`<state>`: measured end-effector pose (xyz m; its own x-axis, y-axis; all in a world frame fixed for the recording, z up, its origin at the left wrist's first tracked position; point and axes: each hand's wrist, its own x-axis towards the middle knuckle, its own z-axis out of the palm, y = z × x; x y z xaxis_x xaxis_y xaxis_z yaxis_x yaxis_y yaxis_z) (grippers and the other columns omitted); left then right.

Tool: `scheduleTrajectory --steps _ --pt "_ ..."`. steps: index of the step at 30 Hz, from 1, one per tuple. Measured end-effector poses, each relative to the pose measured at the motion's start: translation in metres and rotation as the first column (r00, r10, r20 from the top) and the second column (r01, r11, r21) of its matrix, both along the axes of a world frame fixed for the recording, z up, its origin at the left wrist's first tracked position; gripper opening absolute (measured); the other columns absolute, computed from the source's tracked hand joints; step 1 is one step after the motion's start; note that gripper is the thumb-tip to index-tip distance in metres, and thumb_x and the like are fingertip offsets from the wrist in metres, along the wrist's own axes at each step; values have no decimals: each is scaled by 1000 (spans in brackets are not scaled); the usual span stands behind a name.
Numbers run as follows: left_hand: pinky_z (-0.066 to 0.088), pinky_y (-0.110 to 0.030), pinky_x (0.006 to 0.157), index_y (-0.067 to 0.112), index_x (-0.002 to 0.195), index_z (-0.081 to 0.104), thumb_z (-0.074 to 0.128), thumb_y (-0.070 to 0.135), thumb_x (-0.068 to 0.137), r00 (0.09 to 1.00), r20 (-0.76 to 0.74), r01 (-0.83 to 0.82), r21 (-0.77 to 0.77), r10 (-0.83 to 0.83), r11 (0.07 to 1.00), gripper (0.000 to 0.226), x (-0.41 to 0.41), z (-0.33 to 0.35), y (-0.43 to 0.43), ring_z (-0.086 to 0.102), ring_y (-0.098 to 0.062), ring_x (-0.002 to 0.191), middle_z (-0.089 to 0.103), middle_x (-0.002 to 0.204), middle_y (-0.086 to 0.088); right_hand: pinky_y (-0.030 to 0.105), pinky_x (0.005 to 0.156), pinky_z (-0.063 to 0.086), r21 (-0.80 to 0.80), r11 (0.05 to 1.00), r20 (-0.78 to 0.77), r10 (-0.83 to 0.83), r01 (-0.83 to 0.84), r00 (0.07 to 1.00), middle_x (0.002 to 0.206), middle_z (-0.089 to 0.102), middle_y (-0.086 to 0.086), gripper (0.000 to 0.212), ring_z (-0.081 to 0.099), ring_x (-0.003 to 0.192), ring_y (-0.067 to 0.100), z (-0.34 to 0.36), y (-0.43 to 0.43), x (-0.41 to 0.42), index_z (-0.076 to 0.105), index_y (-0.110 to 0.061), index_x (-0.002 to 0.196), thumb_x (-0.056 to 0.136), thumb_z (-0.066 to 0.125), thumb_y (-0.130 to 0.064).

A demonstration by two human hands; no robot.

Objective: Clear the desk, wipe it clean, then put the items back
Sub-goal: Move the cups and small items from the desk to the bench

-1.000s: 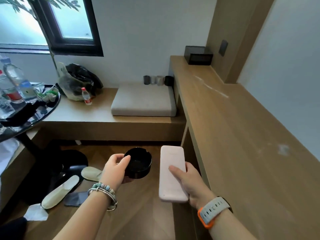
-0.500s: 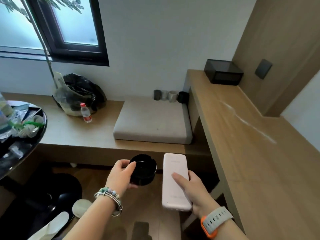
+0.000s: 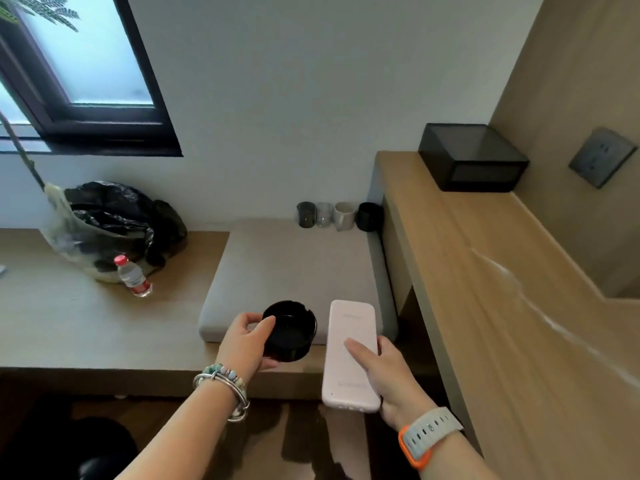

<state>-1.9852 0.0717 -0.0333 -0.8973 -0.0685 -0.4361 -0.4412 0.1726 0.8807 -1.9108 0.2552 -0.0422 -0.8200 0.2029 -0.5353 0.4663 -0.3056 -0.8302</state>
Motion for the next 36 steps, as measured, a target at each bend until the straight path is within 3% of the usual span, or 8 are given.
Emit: scheduleTrajectory --steps 5,13,18,22,31,33,36 --pt "57 -50 68 15 103 50 55 20 93 996 61 -75 59 71 995 13 -72 -4 31 65 -33 84 57 101 -15 44 80 56 -30 999 28 36 -35 999 106 66 7 23 65 97 27 -6 34 -77 51 -25 104 87 65 -19" --pt "54 -28 42 12 100 50 55 16 93 987 109 -124 43 119 991 10 -180 -28 59 63 -31 78 58 98 -17 41 72 56 -19 1000 72 26 -25 997 105 67 10 25 66 93 28 -27 65 -185 54 -18 109 87 66 -13" --pt "56 -33 52 18 89 49 56 14 92 988 147 -58 45 50 997 9 -254 -45 71 63 -32 84 57 91 -11 48 80 55 0 1000 118 -16 16 993 102 67 11 22 65 94 31 -43 65 -258 55 -19 105 87 66 -14" --pt "56 -36 56 20 90 47 58 14 91 976 216 -42 40 33 998 12 -317 -66 70 63 -36 92 57 97 -15 48 83 54 14 997 161 -80 79 984 106 67 12 31 64 96 30 -59 58 -317 54 -11 115 86 66 -10" --pt "56 -38 57 10 104 47 57 7 90 866 466 -280 145 184 949 18 -442 -149 71 60 -39 93 55 95 -18 32 63 50 63 991 281 -128 114 951 102 66 9 25 63 89 25 -131 53 -423 54 -11 111 88 65 -12" --pt "57 -36 52 8 109 46 58 6 89 848 479 -326 133 227 936 24 -467 -175 74 59 -40 96 54 103 -21 34 65 51 74 994 303 -96 77 948 101 66 11 23 63 88 25 -154 52 -448 54 -9 109 88 64 -10" --pt "54 -33 41 6 113 45 58 6 89 820 492 -399 127 291 908 27 -502 -213 80 58 -42 96 50 112 -22 43 80 53 121 992 320 -76 39 944 102 66 14 20 63 92 30 -188 55 -480 56 -6 105 87 65 -10"
